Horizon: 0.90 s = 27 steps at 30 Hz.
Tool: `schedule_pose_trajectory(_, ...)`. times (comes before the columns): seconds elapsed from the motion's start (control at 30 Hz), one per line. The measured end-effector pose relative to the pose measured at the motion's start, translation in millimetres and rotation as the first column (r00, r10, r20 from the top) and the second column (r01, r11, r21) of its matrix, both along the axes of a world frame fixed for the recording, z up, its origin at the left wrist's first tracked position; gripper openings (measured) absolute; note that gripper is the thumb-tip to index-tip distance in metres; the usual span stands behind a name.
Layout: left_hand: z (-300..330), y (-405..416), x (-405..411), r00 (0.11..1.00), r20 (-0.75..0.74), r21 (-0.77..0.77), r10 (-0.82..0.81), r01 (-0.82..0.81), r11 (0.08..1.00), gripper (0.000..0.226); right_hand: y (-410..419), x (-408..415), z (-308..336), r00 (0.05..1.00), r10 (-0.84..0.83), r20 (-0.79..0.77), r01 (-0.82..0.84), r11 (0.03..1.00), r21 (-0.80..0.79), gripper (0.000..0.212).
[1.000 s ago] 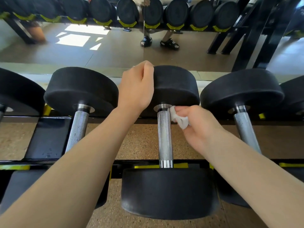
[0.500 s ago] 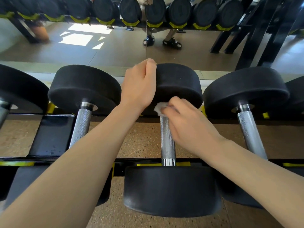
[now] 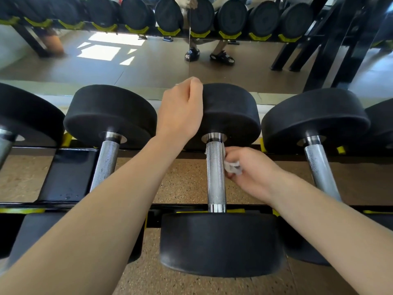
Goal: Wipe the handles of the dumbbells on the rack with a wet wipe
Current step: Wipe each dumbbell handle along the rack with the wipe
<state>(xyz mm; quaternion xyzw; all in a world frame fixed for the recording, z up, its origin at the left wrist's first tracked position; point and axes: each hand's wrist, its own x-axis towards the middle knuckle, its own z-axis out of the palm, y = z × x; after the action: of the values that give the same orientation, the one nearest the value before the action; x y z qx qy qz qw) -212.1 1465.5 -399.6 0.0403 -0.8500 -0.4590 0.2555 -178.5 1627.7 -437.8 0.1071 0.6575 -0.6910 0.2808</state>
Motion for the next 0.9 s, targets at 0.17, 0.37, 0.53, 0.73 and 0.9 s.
schedule_pose_trajectory(0.17, -2, -1, -1, 1.0, -0.012, -0.004, 0.004, -0.004, 1.0, 0.043, 4, 4, 10, 0.994, -0.082, 0.075, 0.088, 0.992, -0.089, 0.038)
schedule_pose_trajectory(0.37, -1, -2, -1, 0.999, -0.048, -0.003, -0.013, 0.012, 1.0, 0.046, -3, 24, 44, 0.459, 0.529, -0.714, 0.108, 0.764, 0.636, 0.025)
schedule_pose_trajectory(0.53, 0, -3, 0, 0.999, -0.043, -0.018, -0.022, 0.021, 1.0, 0.045, -16, 8, 30, 0.064, 0.965, -0.253, 0.13, 0.243, 0.961, 0.034)
schedule_pose_trajectory(0.73, 1, 0, 2, 1.0, -0.016, -0.011, -0.01, 0.01, 1.0, 0.043, 19, 27, 38, 0.086, 0.875, -0.476, -0.115, 0.483, 0.868, 0.033)
schedule_pose_trajectory(0.9, 0, -1, 1, 1.0, -0.03, 0.006, -0.005, 0.005, 1.0, 0.045, 19, 12, 32, 0.313, 0.592, -0.742, 0.222, 0.714, 0.664, 0.035)
